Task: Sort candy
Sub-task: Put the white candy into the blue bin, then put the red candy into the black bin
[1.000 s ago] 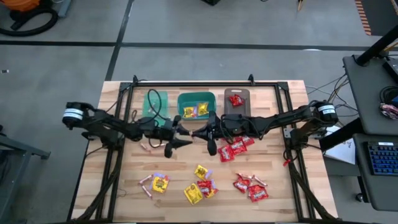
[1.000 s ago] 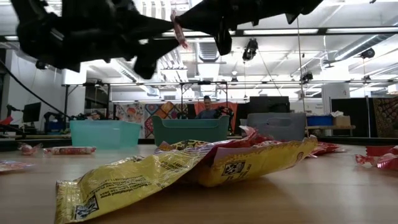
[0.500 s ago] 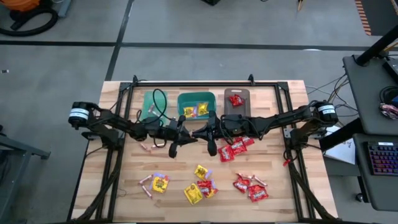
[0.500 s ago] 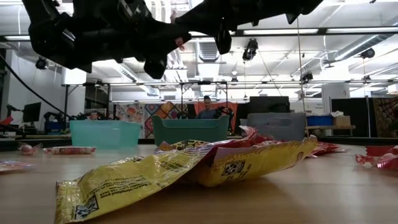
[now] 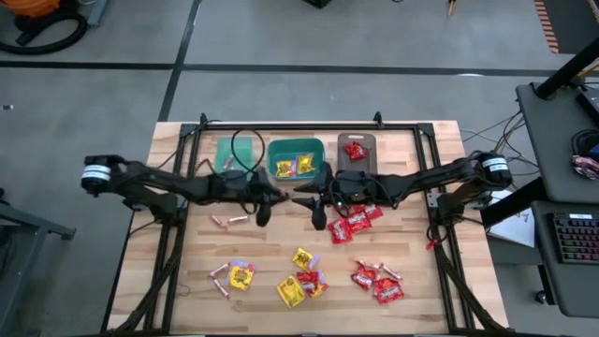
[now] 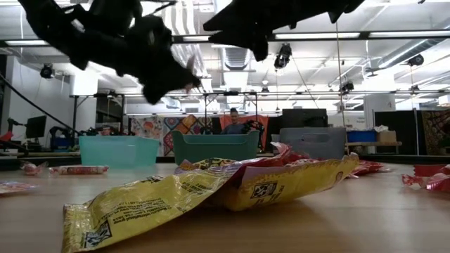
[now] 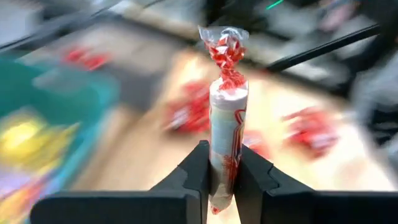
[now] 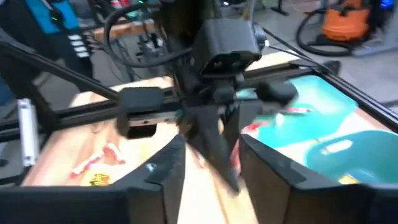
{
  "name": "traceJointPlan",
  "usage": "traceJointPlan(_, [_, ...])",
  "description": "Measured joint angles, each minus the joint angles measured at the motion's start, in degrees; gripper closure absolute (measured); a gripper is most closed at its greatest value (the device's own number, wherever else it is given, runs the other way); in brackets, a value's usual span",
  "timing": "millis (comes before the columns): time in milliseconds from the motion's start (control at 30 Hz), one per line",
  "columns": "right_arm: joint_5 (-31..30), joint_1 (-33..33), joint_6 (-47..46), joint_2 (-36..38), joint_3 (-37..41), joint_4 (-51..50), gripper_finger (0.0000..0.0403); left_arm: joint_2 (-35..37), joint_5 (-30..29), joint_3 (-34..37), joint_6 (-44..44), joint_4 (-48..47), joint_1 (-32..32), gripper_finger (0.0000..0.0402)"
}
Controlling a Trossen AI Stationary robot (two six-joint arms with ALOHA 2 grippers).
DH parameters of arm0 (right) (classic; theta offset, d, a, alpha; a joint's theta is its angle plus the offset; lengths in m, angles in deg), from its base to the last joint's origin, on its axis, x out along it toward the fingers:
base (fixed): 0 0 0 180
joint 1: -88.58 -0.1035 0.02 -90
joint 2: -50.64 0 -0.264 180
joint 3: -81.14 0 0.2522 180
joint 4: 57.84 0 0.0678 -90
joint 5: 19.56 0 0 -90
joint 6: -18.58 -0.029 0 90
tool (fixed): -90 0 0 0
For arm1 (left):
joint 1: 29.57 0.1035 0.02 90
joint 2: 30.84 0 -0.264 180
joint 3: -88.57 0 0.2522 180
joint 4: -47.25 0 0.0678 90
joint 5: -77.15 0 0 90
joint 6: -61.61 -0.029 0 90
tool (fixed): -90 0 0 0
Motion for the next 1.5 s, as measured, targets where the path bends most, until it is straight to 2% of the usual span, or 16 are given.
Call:
traceJointPlan(233, [-1.66,0.02,-0.91,0.38,0.00,-2.36,0.0220,8.43,-22.87,-10.14,3.31,-45.66,4.20,0.0372])
traceJointPlan(300, [-1.74,0.01,-1.10,0.38,0.00,-2.45,0.0217,8.87,-26.55,-13.30,4.53,-55.11,6.14,0.0372])
traceJointPlan(400, [-2.42,0.00,-1.10,0.38,0.00,-3.02,0.0216,8.22,-27.95,-16.35,5.85,-65.35,10.29,0.0372])
traceJointPlan(600, [-2.49,0.01,-1.10,0.38,0.00,-3.41,0.0216,4.87,-26.43,-16.67,5.81,-68.04,16.09,0.0368])
traceJointPlan(900, [-2.49,-0.02,-1.23,0.34,0.00,-5.05,0.0216,-0.21,-26.62,-16.56,4.78,-67.97,16.49,0.0327])
traceJointPlan(1167, [-2.51,-0.02,-2.12,0.34,0.00,-5.57,0.0216,-0.54,-26.71,-16.74,4.82,-67.97,16.36,0.0299])
traceJointPlan(1333, [-2.29,-0.02,-5.44,0.33,0.00,-7.24,0.0216,3.00,-26.66,-16.74,6.55,-67.95,13.68,0.0297])
traceJointPlan(1500, [3.59,-0.11,-13.31,1.99,0.00,-16.26,0.0216,8.02,-26.45,-16.55,8.58,-66.13,5.66,0.0297])
